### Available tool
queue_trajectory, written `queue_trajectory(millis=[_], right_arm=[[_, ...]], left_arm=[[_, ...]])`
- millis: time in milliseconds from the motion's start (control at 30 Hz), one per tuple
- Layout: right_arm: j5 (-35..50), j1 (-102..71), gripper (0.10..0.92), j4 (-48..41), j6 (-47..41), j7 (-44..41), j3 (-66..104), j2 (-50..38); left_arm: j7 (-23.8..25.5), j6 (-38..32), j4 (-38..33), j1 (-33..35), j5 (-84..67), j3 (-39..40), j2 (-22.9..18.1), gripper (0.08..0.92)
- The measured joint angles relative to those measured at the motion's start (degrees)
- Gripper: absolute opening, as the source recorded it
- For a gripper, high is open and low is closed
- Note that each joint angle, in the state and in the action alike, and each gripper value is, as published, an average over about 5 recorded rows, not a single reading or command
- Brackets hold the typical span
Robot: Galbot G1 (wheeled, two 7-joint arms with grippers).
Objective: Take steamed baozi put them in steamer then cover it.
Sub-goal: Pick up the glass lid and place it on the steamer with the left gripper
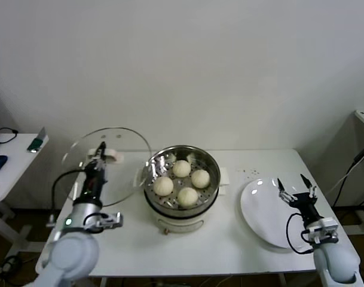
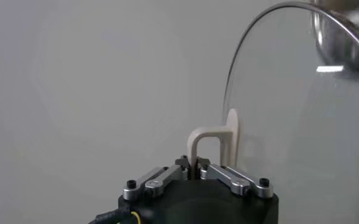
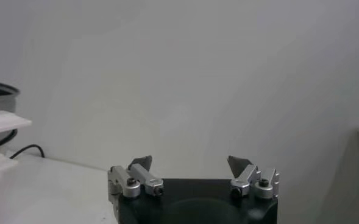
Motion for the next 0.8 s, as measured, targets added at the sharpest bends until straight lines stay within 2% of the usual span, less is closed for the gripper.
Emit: queue_trajectory(millis=[167, 367, 800], right_arm=[[-0.77, 1.75, 0.823, -1.38, 0.05, 0.17, -1.19, 0.43], [-1.41, 2.72, 0.823, -2.65, 0.39, 0.21, -1.54, 0.5], [-2.74, 3.3, 0.823, -4.17, 1.3, 0.21, -2.13, 1.31]], left_arm=[[4.22, 3.97, 0.8, -5.9, 2.3, 7.89, -1.92, 0.147], [8.9, 6.89, 2.86, -10.65, 6.06, 15.51, -6.03, 0.147], [15.43, 9.97, 9.92, -17.56, 14.3, 25.08, -16.31, 0.147]])
